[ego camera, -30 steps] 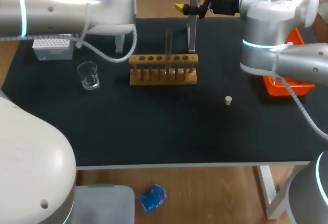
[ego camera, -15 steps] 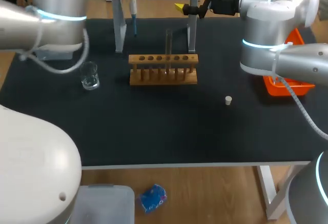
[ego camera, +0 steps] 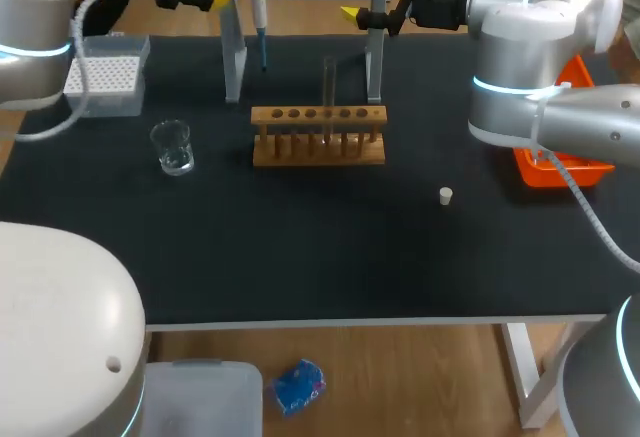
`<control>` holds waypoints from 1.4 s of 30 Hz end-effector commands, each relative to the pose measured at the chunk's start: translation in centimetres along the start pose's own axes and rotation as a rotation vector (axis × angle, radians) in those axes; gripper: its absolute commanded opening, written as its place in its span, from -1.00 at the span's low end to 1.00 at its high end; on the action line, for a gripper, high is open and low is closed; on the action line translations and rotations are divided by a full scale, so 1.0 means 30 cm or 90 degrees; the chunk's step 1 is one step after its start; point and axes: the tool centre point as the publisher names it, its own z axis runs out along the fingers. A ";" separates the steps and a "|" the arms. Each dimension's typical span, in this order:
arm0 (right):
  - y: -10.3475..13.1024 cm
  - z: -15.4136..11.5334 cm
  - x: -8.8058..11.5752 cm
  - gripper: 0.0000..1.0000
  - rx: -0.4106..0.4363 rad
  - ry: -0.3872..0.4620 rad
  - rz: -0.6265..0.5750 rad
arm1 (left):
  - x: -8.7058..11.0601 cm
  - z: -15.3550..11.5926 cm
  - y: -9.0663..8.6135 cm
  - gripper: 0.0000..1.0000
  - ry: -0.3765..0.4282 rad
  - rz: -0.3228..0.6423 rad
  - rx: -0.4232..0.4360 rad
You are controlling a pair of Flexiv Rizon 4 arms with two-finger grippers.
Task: Invert the test tube, pick up the pipette, mount the tip to pipette, aspirate from beaker and dispense into the tube, eject the tip, return the pipette, and cap with the stopper.
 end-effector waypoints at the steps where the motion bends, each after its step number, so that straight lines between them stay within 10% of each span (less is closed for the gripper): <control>1: 0.000 -0.001 0.000 1.00 0.001 0.000 0.000 | -0.004 -0.017 -0.005 1.00 0.026 0.000 -0.004; 27: 0.000 -0.001 0.000 1.00 0.001 0.000 0.000 | 0.183 -0.010 0.053 1.00 0.066 0.038 0.031; 42: 0.000 -0.001 0.000 1.00 0.001 0.000 0.000 | 0.315 0.172 0.071 1.00 0.078 -0.018 -0.023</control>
